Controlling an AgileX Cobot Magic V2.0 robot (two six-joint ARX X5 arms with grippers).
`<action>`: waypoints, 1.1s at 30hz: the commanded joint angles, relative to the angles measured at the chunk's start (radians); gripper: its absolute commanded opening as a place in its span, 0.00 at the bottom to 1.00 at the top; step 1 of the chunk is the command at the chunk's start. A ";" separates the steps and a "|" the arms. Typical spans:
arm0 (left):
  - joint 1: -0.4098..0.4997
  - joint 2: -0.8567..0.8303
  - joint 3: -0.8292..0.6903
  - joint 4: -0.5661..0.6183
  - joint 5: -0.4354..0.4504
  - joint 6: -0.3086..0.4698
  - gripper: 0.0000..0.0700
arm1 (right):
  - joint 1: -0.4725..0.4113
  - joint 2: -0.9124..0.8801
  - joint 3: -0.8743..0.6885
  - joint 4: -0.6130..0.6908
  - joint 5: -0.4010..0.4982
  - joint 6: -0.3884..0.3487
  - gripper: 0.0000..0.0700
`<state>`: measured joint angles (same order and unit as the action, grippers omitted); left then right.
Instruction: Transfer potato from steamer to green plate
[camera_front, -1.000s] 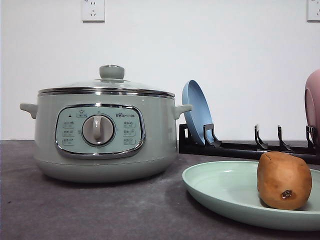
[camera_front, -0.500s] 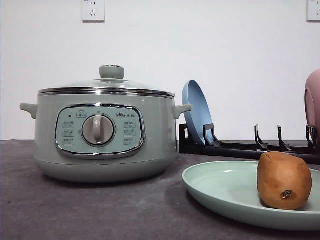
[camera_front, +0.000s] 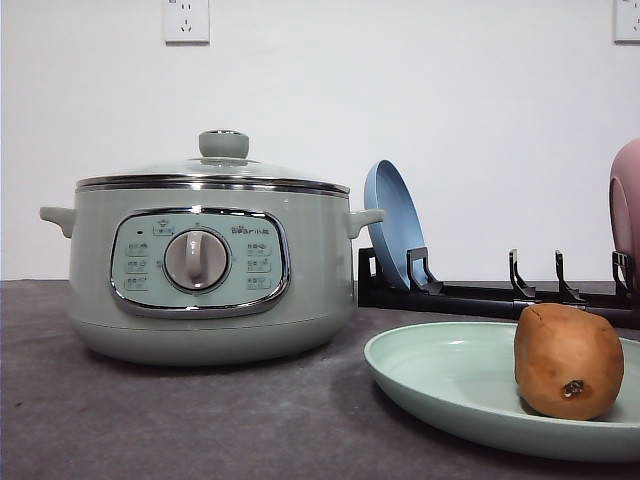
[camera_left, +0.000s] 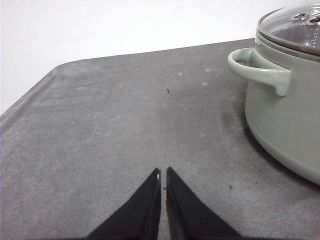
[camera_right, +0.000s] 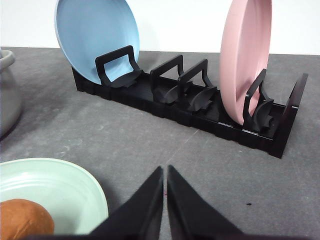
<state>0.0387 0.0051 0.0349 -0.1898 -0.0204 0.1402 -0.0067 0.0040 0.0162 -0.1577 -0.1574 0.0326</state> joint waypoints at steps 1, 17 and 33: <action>0.000 -0.002 -0.017 -0.011 0.000 0.001 0.02 | 0.003 -0.001 -0.004 0.006 0.000 -0.007 0.00; 0.000 -0.002 -0.017 -0.011 0.000 0.001 0.02 | 0.003 0.000 -0.004 0.006 0.000 -0.007 0.00; 0.000 -0.002 -0.017 -0.011 0.000 0.001 0.02 | 0.003 0.000 -0.004 0.006 0.000 -0.007 0.00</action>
<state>0.0387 0.0051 0.0349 -0.1898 -0.0204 0.1402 -0.0067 0.0040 0.0162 -0.1577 -0.1574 0.0326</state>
